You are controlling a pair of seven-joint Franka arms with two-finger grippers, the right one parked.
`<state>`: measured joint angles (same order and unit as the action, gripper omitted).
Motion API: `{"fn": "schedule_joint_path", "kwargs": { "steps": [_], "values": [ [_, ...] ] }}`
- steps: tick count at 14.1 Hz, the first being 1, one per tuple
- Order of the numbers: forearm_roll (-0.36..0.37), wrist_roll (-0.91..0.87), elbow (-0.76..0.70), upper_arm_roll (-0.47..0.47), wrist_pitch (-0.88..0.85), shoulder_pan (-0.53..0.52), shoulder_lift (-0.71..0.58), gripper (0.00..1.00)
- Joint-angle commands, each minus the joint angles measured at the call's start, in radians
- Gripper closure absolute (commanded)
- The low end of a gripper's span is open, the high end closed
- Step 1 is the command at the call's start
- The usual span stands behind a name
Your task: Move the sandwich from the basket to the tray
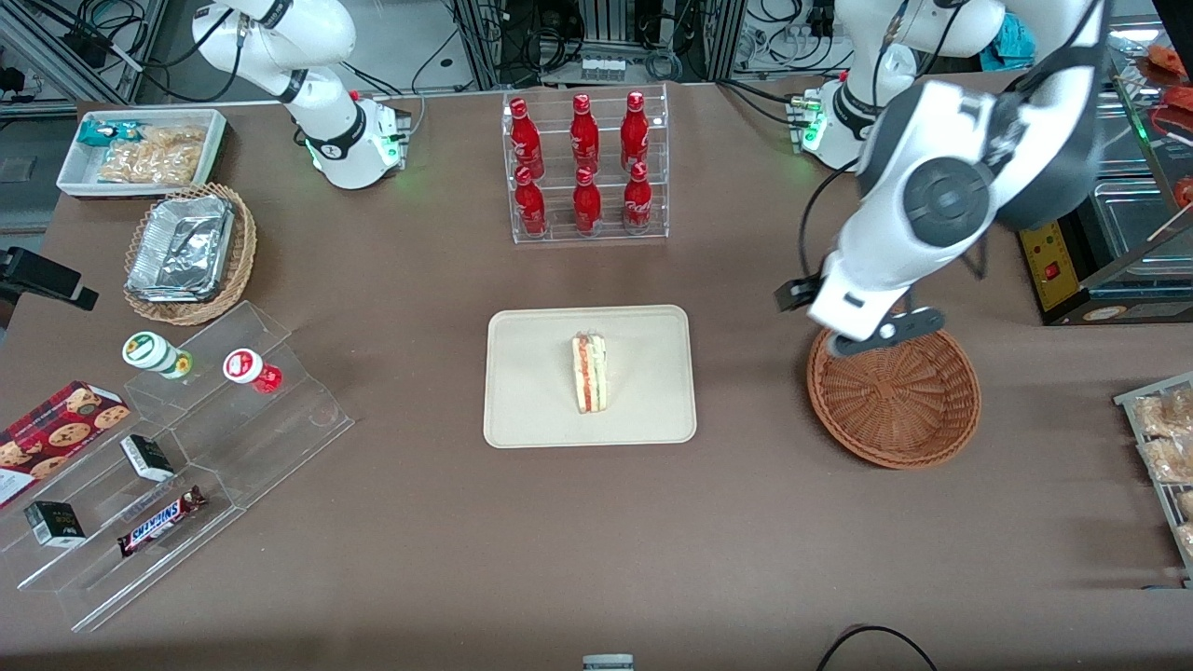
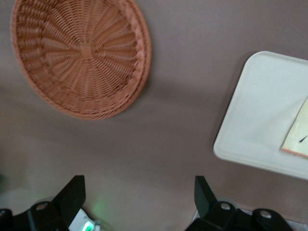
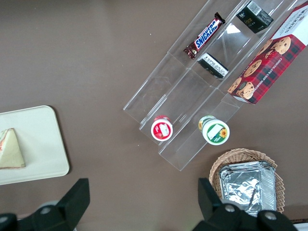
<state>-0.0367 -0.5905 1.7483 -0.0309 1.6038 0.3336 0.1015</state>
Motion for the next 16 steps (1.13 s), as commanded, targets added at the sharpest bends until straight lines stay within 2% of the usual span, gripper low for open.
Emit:
{"fn": "schedule_joint_path", "kwargs": {
  "steps": [1, 3, 5, 8, 11, 16],
  "values": [
    [0.015, 0.108, 0.053, -0.212, -0.051, -0.250, -0.095, 0.00],
    [0.014, 0.213, 0.034, -0.338, -0.105, -0.416, -0.114, 0.00],
    [0.012, 0.335, 0.001, -0.327, -0.148, -0.444, -0.117, 0.00],
    [0.012, 0.480, -0.068, -0.193, -0.180, -0.420, -0.126, 0.00],
    [0.018, 0.511, -0.169, -0.055, -0.180, -0.331, -0.115, 0.00],
    [0.020, 0.512, -0.182, -0.009, -0.182, -0.303, -0.121, 0.00]
  ]
}}
